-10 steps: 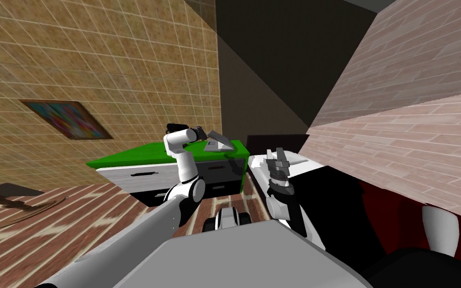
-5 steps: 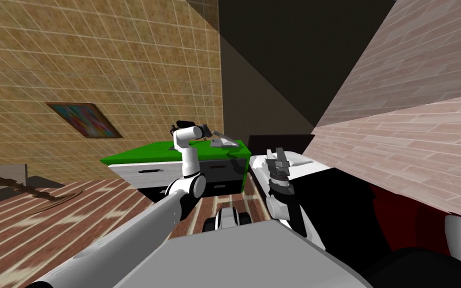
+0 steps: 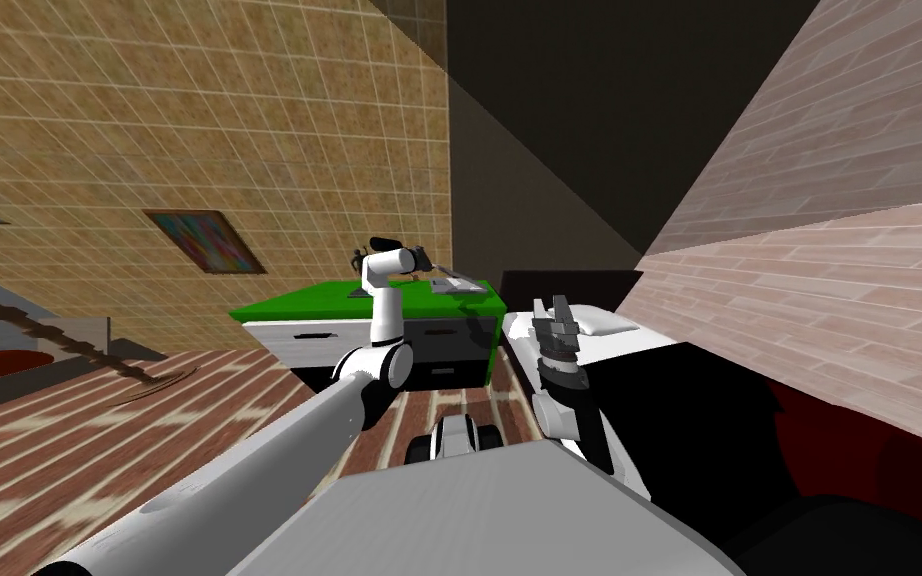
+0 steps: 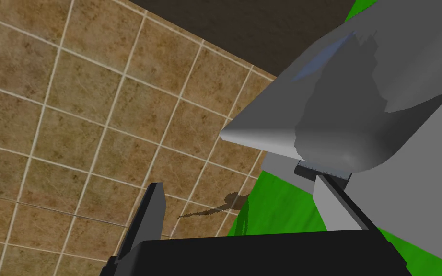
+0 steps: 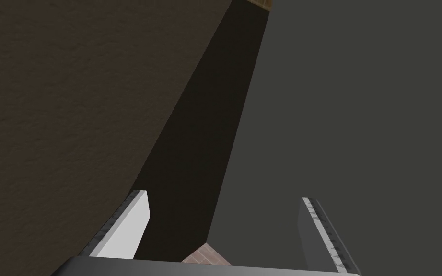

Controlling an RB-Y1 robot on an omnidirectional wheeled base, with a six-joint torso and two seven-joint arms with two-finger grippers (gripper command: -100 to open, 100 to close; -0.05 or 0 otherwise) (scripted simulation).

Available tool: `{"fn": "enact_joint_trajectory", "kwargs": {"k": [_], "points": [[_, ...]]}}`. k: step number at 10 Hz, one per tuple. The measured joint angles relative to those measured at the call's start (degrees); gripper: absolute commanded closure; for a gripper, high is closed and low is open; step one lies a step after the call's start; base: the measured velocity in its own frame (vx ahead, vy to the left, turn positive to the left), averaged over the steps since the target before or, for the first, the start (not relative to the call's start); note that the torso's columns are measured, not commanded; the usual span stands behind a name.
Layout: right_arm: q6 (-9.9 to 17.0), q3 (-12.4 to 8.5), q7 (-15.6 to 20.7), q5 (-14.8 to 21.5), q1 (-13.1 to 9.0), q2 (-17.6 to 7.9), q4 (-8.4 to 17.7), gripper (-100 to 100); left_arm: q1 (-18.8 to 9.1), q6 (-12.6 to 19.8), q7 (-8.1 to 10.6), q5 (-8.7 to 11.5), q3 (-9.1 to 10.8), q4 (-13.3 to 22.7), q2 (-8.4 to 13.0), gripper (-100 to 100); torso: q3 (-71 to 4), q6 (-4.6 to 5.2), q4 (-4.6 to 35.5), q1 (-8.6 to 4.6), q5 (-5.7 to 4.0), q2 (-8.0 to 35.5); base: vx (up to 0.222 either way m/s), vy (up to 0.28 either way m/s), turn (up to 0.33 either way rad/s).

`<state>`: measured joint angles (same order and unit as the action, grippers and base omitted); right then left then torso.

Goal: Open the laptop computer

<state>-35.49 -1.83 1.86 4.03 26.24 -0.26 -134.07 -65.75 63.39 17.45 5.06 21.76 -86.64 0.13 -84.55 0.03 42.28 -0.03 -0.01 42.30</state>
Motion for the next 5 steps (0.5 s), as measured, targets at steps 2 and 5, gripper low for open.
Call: {"fn": "enact_joint_trajectory", "kwargs": {"k": [2,5], "points": [[0.0,0.0,0.0,0.0,0.0,0.0,0.0,0,0.0,-0.1,-0.13,0.3,-0.03,2.4,0.1,-100,-0.1,-0.04,0.0,0.04,0.01,-0.1,-0.012,0.006,0.120],[0.0,0.0,0.0,0.0,0.0,0.0,0.0,0,-3.8,-4.6,1.00,2.0,-2.02,8.0,0.9,-100,0.0,0.00,0.0,-0.01,-0.01,0.0,-0.018,0.003,0.044]]}}
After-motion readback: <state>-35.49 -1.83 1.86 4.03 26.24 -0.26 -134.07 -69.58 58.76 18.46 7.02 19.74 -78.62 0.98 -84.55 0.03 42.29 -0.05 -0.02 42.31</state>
